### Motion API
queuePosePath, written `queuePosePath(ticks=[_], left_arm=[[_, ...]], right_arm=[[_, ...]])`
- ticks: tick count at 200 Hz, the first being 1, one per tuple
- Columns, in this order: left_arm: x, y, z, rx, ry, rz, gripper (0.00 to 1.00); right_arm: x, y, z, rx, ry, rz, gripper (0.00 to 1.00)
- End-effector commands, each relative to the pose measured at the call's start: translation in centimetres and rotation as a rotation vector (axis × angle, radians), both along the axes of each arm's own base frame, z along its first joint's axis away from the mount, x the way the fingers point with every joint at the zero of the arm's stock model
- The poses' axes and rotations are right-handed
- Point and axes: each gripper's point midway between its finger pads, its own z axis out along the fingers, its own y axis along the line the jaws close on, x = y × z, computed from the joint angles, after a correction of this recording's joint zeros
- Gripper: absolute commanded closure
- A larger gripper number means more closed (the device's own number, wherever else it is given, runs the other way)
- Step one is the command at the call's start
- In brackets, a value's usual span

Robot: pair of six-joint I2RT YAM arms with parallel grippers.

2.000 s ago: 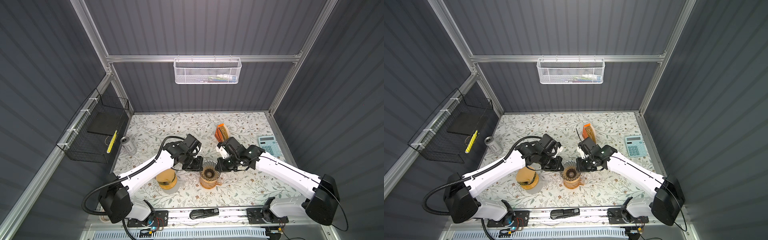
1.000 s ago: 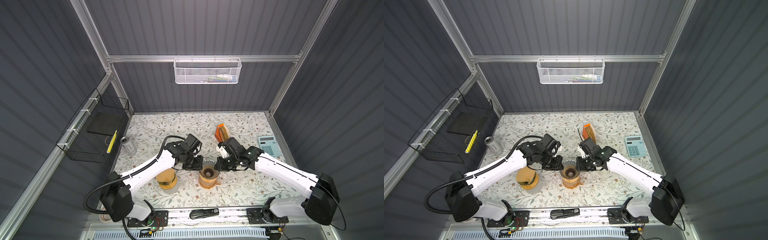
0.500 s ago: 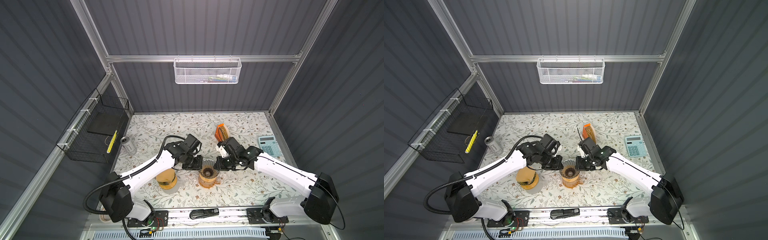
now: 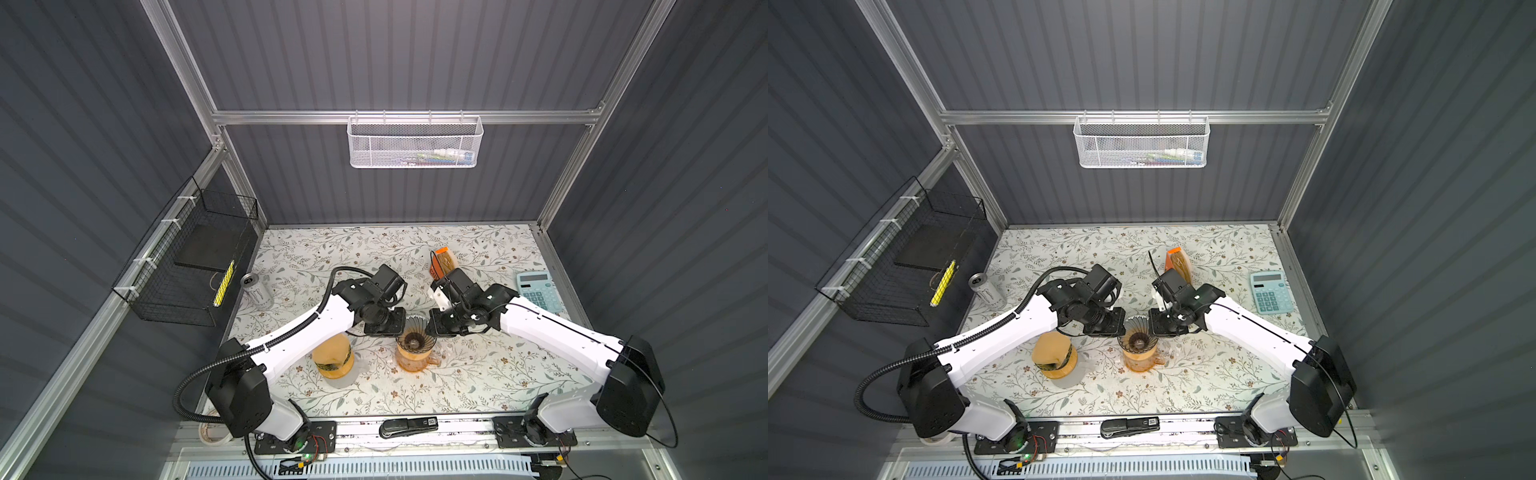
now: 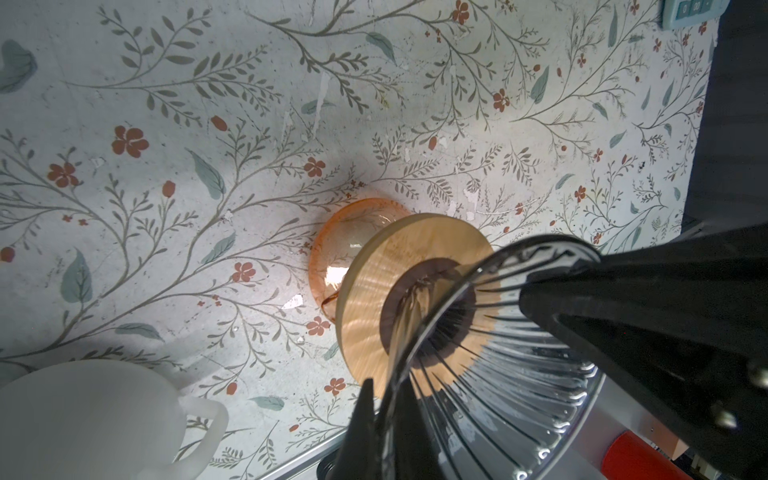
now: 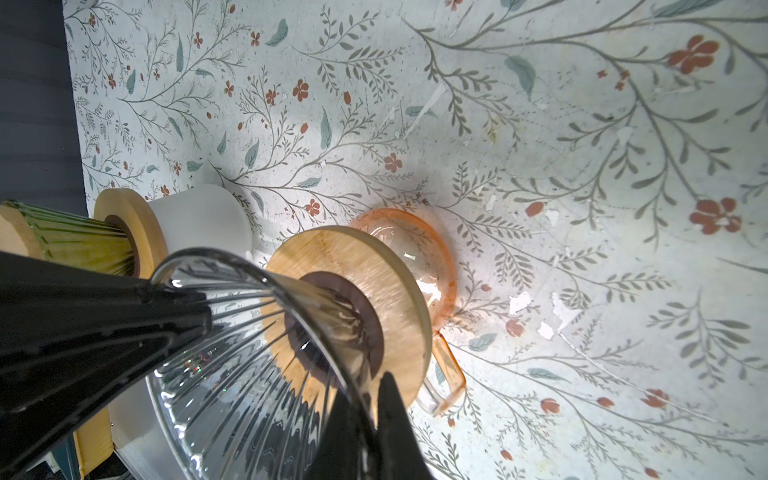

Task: Place the coffee filter in the dripper
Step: 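Hold the dripper seated in the ring with the right gripper, adjusting it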

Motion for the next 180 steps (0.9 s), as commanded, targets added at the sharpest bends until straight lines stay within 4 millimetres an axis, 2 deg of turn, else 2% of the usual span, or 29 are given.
queuePosePath(ticks=[1,25,80,180], left_arm=[[0.0,-0.5,-1.6,0.066,-0.028,-0.054,0.94],[0.4,-0.3,-1.4,0.076,-0.046,-0.041,0.88],[0.8,-0.1,-0.9,0.076,-0.074,-0.025,0.87],[1.3,0.1,0.5,0.061,-0.120,-0.006,0.82]], right_arm=[[-1.2,-1.1,-3.3,-0.136,0.050,0.047,1.00],[-1.1,-0.9,-2.7,-0.129,0.046,0.052,0.98],[-0.7,-0.5,-0.9,-0.109,0.019,0.061,0.95],[-0.5,-0.3,0.2,-0.099,0.005,0.068,0.89]])
